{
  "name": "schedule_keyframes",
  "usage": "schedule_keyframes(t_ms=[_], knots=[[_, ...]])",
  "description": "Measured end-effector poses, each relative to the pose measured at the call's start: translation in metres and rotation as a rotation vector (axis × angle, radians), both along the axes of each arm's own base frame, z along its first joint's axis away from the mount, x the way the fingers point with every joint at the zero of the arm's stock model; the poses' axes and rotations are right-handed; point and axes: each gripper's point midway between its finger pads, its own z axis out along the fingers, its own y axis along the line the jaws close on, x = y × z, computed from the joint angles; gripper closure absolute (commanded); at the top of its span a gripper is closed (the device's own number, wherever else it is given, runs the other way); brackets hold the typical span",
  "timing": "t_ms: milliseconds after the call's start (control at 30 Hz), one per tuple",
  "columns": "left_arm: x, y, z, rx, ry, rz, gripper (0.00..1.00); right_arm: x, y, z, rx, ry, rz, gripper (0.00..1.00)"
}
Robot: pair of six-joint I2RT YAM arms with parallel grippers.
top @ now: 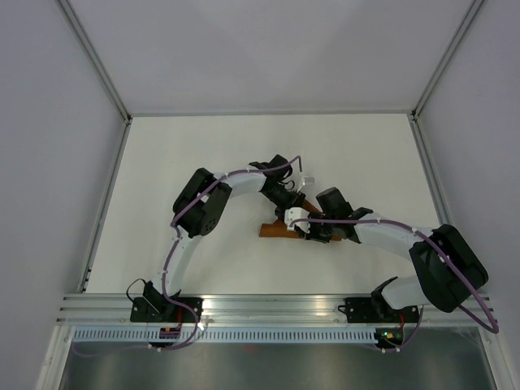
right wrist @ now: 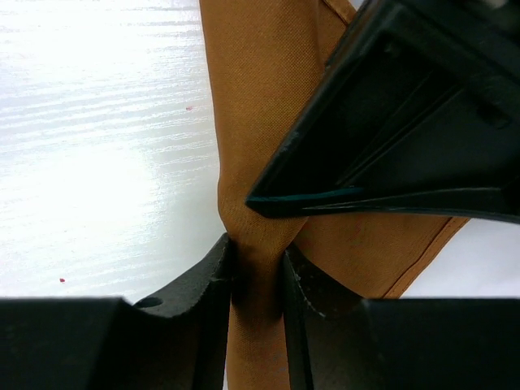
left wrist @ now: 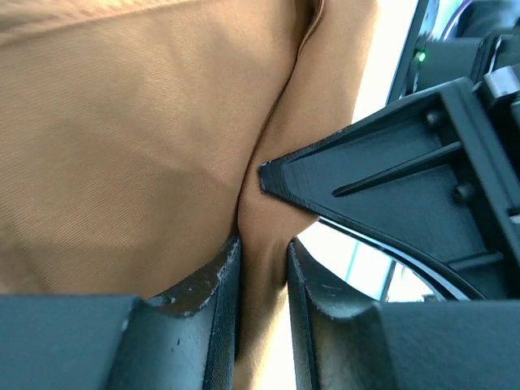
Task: Fold the napkin, place the utensils inside, and roll it up
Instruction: Roll the napkin with the utensil
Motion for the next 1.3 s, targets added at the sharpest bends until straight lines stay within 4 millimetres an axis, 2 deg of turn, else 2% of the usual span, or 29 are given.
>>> schedule_keyframes(t_ms=[233, 400, 500, 700, 800, 867, 933, 1033, 1100, 1133, 1233, 1300], knots=[[0.025, 0.009, 0.017, -0.051, -0.029, 0.108, 0.67, -0.001, 0.000, 0.000, -0.002, 0.025, 0.002, 0.83], [0.049, 0.024, 0.053, -0.132, -0.104, 0.224, 0.68, -0.001, 0.000, 0.000, 0.007, 0.065, 0.005, 0.83], [0.057, 0.034, 0.074, -0.173, -0.155, 0.298, 0.68, 0.000, -0.001, -0.001, 0.015, 0.099, 0.004, 0.83], [0.066, 0.066, 0.108, -0.284, -0.335, 0.546, 0.68, 0.004, -0.002, -0.002, 0.035, 0.220, 0.005, 0.82], [0.067, 0.091, 0.120, -0.348, -0.491, 0.716, 0.65, 0.006, -0.002, -0.003, 0.056, 0.321, 0.004, 0.82], [0.070, 0.099, 0.129, -0.385, -0.591, 0.788, 0.63, 0.008, -0.003, -0.003, 0.063, 0.368, 0.005, 0.82], [0.058, 0.116, 0.129, -0.399, -0.692, 0.843, 0.59, 0.009, -0.003, -0.003, 0.075, 0.421, 0.001, 0.82], [0.046, 0.124, 0.132, -0.403, -0.825, 0.856, 0.58, 0.009, -0.003, -0.003, 0.098, 0.503, -0.007, 0.82], [0.043, 0.121, 0.138, -0.399, -0.911, 0.842, 0.56, 0.010, -0.003, -0.003, 0.107, 0.551, -0.012, 0.82], [0.041, 0.118, 0.142, -0.399, -0.964, 0.826, 0.50, 0.010, -0.003, -0.003, 0.112, 0.574, -0.015, 0.82], [0.030, 0.104, 0.149, -0.384, -1.124, 0.760, 0.48, 0.011, -0.004, -0.003, 0.126, 0.628, -0.024, 0.82], [0.023, 0.094, 0.146, -0.360, -1.198, 0.693, 0.48, 0.011, -0.004, -0.003, 0.134, 0.654, -0.030, 0.82]])
